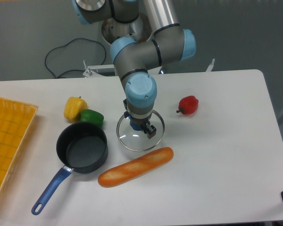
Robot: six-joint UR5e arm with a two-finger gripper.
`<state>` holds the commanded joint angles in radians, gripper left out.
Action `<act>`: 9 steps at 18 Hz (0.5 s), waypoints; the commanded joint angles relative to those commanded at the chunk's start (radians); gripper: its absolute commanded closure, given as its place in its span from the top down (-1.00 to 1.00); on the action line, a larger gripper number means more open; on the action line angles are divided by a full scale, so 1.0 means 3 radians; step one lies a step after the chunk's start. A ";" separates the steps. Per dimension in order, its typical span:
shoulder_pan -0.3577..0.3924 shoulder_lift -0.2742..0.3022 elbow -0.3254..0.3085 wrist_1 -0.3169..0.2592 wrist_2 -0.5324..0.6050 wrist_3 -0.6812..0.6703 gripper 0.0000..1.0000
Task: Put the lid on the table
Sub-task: 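Carry the held lid away from the pan toward the baguette, then lower the glass lid flat onto the table beside the pan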
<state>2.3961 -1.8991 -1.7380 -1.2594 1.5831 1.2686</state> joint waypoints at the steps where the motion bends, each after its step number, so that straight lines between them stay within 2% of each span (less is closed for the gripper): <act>1: -0.0010 -0.0010 0.0000 0.0005 -0.0005 -0.0005 0.11; 6: -0.0020 -0.0066 -0.0020 0.0000 0.0005 0.0000 0.11; 9: -0.0067 -0.0087 -0.0036 0.0000 0.0143 0.0000 0.11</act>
<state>2.3761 -1.9251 -1.7487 -1.2594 1.6259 1.2686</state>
